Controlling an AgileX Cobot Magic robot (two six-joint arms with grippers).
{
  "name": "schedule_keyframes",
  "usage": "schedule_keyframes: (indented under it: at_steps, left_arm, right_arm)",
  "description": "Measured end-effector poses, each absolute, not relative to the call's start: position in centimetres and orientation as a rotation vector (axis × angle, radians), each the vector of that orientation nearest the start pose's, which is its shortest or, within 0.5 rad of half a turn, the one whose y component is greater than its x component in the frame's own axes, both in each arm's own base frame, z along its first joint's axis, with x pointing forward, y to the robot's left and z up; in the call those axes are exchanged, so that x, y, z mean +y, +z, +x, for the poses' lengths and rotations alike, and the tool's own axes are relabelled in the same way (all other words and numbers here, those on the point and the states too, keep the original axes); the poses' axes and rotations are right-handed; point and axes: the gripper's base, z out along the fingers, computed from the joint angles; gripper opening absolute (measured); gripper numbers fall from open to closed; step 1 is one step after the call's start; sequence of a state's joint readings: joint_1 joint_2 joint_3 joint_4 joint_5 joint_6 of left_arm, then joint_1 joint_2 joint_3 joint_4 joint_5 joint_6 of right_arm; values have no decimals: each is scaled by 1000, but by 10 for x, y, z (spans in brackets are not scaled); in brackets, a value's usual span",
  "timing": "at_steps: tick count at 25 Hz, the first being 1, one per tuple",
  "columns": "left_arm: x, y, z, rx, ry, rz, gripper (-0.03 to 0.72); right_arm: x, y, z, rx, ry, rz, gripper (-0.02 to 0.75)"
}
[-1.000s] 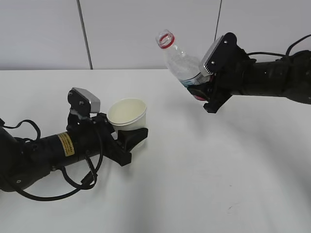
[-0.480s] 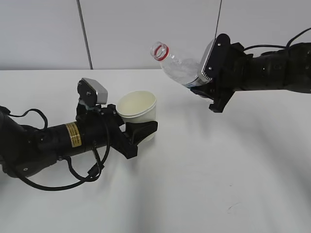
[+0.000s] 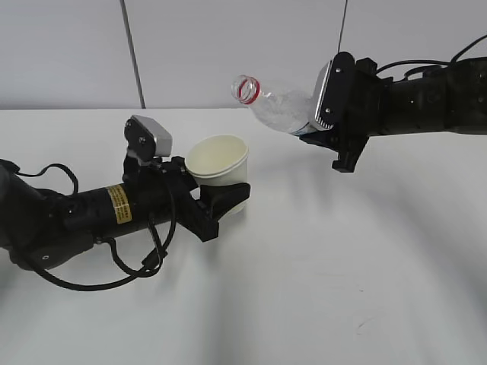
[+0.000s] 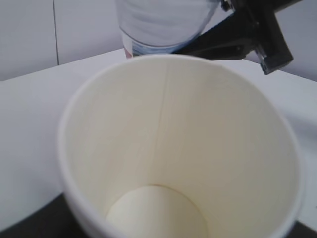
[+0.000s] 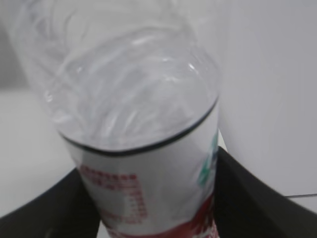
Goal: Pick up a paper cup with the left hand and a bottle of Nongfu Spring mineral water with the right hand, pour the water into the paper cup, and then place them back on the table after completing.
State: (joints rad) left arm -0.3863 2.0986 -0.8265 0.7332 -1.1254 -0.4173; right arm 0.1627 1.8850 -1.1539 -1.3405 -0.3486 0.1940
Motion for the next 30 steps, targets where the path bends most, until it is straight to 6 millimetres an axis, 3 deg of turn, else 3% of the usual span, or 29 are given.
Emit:
schedule_keyframes:
  at_steps: [7,30]
  left_arm:
    - [-199,111,314,1634,-872,809,413]
    - [-199,111,314,1641,-867,803,413]
  right_arm:
    - [96,200,400,1511,-255,-1482,441]
    - [97,212,406,1334,-398,-1616,440]
